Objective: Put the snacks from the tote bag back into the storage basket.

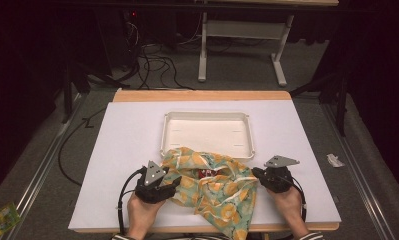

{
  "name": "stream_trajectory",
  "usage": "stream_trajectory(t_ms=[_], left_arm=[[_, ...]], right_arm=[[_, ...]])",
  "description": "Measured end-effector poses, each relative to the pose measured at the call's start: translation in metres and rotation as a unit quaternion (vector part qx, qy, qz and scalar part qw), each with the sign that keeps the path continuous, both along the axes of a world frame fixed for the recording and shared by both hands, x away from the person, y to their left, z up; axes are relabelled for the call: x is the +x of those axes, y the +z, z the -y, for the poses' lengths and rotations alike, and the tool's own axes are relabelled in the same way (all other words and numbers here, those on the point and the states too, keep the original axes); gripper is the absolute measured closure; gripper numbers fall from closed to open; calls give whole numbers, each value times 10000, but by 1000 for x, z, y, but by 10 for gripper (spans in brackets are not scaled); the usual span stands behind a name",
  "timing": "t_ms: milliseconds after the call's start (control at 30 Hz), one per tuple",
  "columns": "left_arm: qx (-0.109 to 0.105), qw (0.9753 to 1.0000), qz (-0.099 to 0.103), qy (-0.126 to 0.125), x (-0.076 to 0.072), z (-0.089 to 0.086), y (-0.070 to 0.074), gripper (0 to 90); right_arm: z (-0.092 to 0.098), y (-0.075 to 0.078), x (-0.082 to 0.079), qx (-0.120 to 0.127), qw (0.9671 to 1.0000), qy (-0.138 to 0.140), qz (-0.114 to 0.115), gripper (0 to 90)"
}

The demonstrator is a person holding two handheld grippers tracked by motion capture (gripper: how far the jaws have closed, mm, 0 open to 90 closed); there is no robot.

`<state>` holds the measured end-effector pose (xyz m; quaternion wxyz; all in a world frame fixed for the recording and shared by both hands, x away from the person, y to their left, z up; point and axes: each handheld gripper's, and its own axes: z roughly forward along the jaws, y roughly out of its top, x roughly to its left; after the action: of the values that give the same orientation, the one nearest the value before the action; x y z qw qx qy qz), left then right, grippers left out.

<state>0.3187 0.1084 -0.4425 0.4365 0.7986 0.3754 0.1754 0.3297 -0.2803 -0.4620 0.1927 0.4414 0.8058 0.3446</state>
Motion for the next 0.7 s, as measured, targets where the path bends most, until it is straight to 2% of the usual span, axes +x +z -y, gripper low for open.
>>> stream_trajectory(t_ms=[33,133,200,233,300,333,533,567,600,700], left_arm=[[-22,10000,10,18,1,0,-1,463],[-24,10000,6,-6,1,0,0,466],[-36,10000,28,-21,0,2,1,468],[-37,10000,41,-40,0,3,1,468],[-43,10000,63,-60,0,5,2,468],[-43,10000,63,-60,0,5,2,468],[-29,9999,55,-80,0,6,3,468],[-20,9999,57,-82,-1,6,3,468],[-21,9999,61,-84,-1,6,4,468],[-32,9999,86,-83,-1,6,5,468]], right_arm=[[0,5,-5,7,9999,23,129,806],[0,13,-12,86,9997,36,245,769],[0,26,-21,149,9986,101,490,723],[0,26,-21,149,9986,101,490,723],[-3,40,-32,215,9967,267,740,687],[-3,40,-32,215,9967,267,740,687],[-19,60,-52,346,9919,669,1024,625],[-19,60,-52,346,9919,669,1024,625],[-23,63,-56,438,9904,769,1061,610],[-28,66,-58,424,9891,869,1115,590]])
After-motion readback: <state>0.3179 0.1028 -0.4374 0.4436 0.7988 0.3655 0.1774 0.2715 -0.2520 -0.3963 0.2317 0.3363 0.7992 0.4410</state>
